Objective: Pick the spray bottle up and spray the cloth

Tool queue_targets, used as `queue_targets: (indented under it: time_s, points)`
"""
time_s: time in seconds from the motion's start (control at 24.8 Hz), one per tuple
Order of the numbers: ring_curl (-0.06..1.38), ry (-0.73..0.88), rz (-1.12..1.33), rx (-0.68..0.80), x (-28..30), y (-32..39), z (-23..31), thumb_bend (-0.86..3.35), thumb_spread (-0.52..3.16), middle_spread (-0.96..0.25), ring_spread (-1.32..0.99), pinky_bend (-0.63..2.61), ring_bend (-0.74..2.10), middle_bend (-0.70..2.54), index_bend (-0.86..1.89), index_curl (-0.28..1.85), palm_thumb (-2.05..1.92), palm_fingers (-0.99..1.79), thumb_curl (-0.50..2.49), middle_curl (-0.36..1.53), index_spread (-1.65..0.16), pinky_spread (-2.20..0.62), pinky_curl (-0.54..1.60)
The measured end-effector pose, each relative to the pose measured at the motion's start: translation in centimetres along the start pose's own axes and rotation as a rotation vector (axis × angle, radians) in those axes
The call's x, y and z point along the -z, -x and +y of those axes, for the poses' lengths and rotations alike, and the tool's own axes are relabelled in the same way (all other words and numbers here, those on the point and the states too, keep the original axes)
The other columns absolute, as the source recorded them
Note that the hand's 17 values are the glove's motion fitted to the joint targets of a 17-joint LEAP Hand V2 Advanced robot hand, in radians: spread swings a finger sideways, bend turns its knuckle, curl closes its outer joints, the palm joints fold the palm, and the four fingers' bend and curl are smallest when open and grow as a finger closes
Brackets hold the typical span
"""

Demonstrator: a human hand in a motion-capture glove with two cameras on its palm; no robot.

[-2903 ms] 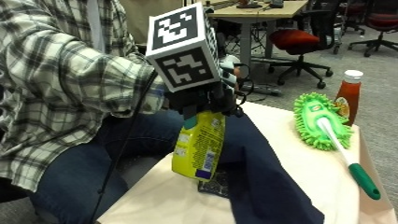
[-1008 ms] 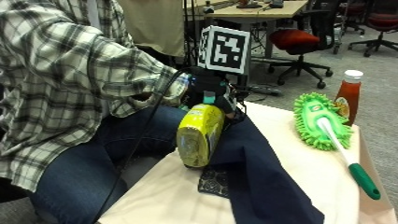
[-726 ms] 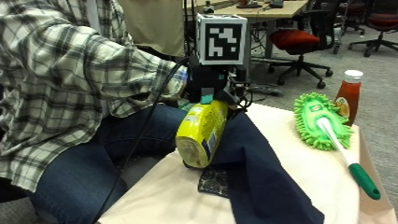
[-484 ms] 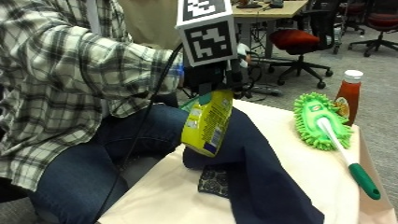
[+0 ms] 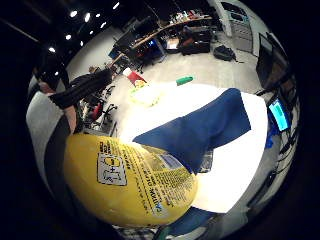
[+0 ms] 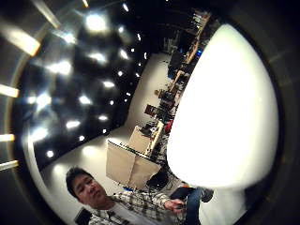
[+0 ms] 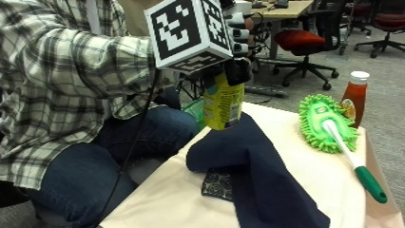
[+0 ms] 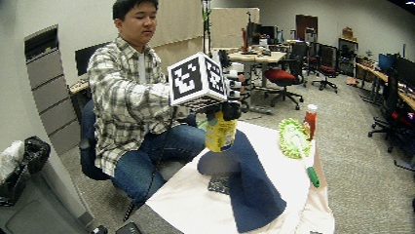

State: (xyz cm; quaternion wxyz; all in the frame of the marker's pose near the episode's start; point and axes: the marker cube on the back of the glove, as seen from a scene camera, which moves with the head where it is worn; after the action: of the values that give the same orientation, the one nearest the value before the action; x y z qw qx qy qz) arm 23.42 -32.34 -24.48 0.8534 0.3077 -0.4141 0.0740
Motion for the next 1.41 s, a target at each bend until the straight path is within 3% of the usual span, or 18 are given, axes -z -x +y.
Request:
queue_targets:
  time_s: [0.4, 0.89, 1.41]
  points:
    - [0.48, 0.006, -0.467, 0.124, -4.0, 3.2, -0.8, -0.03, 0.12, -0.19, -0.23, 0.38, 0.56, 0.52, 0.17, 0.55, 1.09, 1.22, 0.79, 0.54, -0.3, -0.11, 0.41]
    - [0.48, 0.161, -0.392, 0.172, -17.1, 2.3, -3.6, -0.03, 0.14, -0.19, -0.22, 0.36, 0.55, 0.52, 0.16, 0.54, 1.1, 1.2, 0.79, 0.54, -0.3, -0.11, 0.41]
    - [0.48, 0.268, -0.373, 0.07, -26.5, -3.3, -3.1, -0.02, 0.18, -0.17, -0.21, 0.31, 0.52, 0.51, 0.16, 0.53, 1.12, 1.13, 0.79, 0.54, -0.29, -0.1, 0.4]
